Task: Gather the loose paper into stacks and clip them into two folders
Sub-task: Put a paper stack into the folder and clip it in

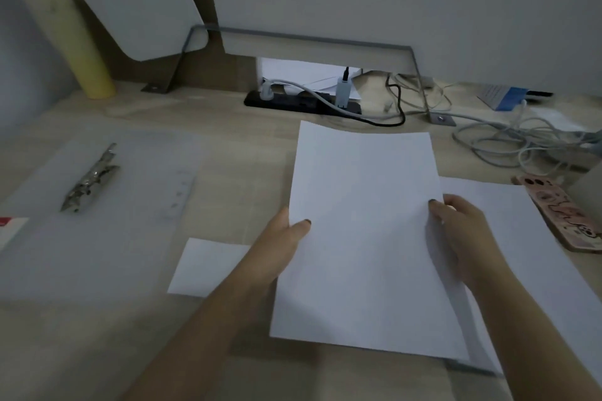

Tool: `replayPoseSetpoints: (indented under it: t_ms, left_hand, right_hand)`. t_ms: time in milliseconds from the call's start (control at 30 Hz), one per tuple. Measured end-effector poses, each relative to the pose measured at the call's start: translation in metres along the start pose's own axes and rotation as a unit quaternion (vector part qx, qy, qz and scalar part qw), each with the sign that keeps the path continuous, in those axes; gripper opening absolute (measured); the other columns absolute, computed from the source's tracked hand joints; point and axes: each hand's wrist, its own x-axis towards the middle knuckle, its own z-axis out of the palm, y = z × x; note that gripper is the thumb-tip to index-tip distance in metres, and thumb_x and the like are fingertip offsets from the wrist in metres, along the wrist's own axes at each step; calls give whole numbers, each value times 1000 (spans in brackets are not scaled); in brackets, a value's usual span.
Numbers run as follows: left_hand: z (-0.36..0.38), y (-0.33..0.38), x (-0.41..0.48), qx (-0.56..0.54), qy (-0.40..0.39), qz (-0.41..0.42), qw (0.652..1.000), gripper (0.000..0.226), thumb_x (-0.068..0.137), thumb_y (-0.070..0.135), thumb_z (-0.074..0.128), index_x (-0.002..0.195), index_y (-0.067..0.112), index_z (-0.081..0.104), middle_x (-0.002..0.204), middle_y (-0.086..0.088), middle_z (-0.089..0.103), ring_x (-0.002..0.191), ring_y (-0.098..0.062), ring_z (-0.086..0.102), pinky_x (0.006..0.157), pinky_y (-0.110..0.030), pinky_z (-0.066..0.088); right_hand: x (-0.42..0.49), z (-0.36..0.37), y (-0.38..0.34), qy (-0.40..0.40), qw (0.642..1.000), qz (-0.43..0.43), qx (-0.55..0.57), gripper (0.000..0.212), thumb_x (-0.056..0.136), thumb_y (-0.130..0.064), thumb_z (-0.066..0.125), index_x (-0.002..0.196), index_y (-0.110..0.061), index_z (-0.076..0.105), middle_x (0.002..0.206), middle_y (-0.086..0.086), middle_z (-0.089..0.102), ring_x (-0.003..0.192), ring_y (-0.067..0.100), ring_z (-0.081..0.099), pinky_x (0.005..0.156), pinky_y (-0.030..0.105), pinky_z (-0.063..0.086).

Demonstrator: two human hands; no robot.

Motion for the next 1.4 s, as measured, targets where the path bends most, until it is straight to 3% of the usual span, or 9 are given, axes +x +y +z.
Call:
replayPoseSetpoints:
  t_ms: [100, 267, 367, 500, 633, 800, 933, 1133, 1400]
  left_hand:
    - [-23, -11, 3, -2, 28, -35, 999, 24, 97, 5, 41, 113, 19, 52, 100, 5, 62, 84, -6, 59, 69, -14, 49]
    - [-45, -33, 14, 83, 0, -79, 993, 32, 95, 10, 45, 127, 7, 51, 124, -11, 60, 110, -26, 59, 98, -37, 45]
    - [-57, -30, 21, 161, 3, -67, 985, 23, 92, 22, 46, 98, 6, 61, 93, -12, 67, 83, -23, 62, 76, -31, 44]
    - [-69, -18, 37, 169, 47, -49, 983, 36, 95, 17, 40, 60, 11, 46, 63, -7, 54, 53, -19, 51, 53, -24, 43]
    - [-73, -17, 50, 159, 45, -63, 984, 31, 93, 15, 44, 62, 12, 47, 71, -14, 54, 61, -25, 51, 61, -29, 48]
    - [-68, -18, 59, 317, 115, -23, 941, 33, 93, 23, 39, 61, 18, 37, 70, -1, 50, 70, -25, 47, 66, -31, 36]
    - [-64, -20, 60, 379, 147, 15, 914, 36, 94, 21, 37, 59, 18, 36, 104, -12, 54, 102, -31, 50, 84, -39, 43]
    - [-68, -23, 65, 398, 142, 7, 906, 27, 97, 26, 35, 75, 14, 46, 115, -9, 52, 102, -28, 52, 83, -35, 41]
    - [-75, -23, 70, 397, 115, -14, 910, 23, 97, 27, 36, 76, 17, 42, 115, -8, 52, 87, -25, 52, 74, -31, 36]
  right_hand:
    - [-3, 25, 2, -25, 1000, 7, -2, 13, 89, -14, 48, 85, -4, 56, 78, 11, 49, 69, 21, 44, 57, 28, 30]
    - [-10, 49, 14, -45, 998, 28, -31, 24, 89, -11, 47, 66, -10, 40, 68, 6, 39, 65, 20, 36, 55, 30, 24]
    - [-12, 53, 16, -39, 997, 24, -58, 29, 89, -12, 45, 61, -14, 40, 63, 3, 39, 58, 19, 35, 54, 29, 25]
    - [-10, 55, 17, -30, 997, 28, -66, 31, 90, -12, 45, 60, -15, 40, 63, 3, 40, 57, 19, 35, 54, 30, 26]
    - [-6, 58, 19, -18, 997, 48, -53, 23, 90, -14, 45, 67, -11, 44, 71, 6, 43, 65, 21, 37, 57, 31, 27]
    - [2, 61, 19, -6, 996, 60, -63, 16, 88, -17, 48, 73, -13, 46, 74, 8, 40, 70, 22, 36, 65, 31, 27]
    - [11, 63, 16, 3, 992, 36, -123, 26, 89, -16, 44, 67, -5, 39, 66, 5, 39, 60, 21, 35, 58, 29, 27]
    - [16, 71, 6, 12, 968, -33, -249, 27, 93, -16, 38, 66, -10, 40, 62, 2, 43, 56, 16, 38, 50, 28, 26]
    - [9, 80, 8, 2, 968, -57, -246, 25, 94, -18, 38, 110, -1, 48, 88, 11, 52, 80, 28, 45, 68, 31, 30]
